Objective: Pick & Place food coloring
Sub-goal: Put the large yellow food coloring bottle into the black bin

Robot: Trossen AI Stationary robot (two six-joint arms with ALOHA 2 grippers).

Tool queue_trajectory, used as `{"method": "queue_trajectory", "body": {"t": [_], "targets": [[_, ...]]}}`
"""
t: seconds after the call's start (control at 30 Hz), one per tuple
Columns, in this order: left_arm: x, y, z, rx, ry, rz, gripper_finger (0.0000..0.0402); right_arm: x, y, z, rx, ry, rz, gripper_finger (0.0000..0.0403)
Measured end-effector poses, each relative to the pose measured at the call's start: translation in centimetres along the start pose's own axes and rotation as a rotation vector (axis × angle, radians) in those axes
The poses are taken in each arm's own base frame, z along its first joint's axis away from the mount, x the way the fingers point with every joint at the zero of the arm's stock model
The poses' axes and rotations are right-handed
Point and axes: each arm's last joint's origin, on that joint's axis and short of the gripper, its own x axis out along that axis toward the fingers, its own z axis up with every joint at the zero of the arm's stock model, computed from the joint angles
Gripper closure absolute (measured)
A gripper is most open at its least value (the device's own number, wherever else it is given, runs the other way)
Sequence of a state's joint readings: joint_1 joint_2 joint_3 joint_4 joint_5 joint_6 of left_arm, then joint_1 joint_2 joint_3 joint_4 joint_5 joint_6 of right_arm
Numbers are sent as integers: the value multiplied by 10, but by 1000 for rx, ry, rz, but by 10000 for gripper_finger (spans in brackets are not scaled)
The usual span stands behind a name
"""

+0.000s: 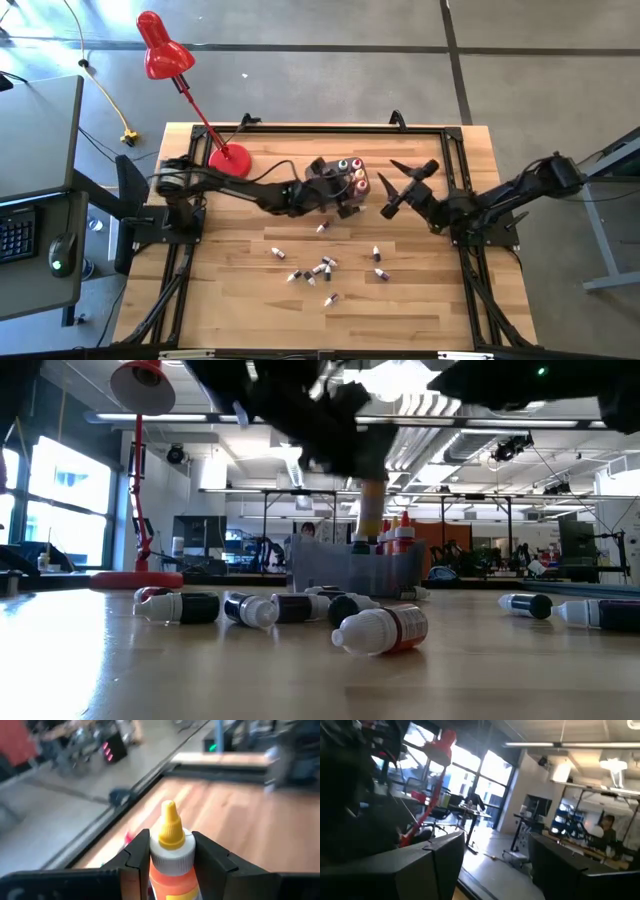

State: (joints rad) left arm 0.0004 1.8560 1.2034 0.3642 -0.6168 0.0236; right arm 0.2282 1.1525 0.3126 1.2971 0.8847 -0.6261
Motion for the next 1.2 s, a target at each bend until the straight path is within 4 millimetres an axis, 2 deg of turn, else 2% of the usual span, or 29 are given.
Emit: {"method": "queue_trajectory", "body": {"t": [0.13,0.27,0.63,0.93,1.2], "targets": [[28,8,-29,-93,49,78,297,-9,-10,17,-12,-46,-7,195],[41,11,-44,-138,68,112,296,-18,-20,27,-58,-11,-57,203],[52,5,-63,-269,52,161,288,-33,-34,44,-65,-48,-41,214],[56,4,-73,-251,64,213,282,-34,-35,48,-59,-131,17,214],[57,3,-68,-137,57,201,207,-34,-34,49,-54,-146,30,214]]}}
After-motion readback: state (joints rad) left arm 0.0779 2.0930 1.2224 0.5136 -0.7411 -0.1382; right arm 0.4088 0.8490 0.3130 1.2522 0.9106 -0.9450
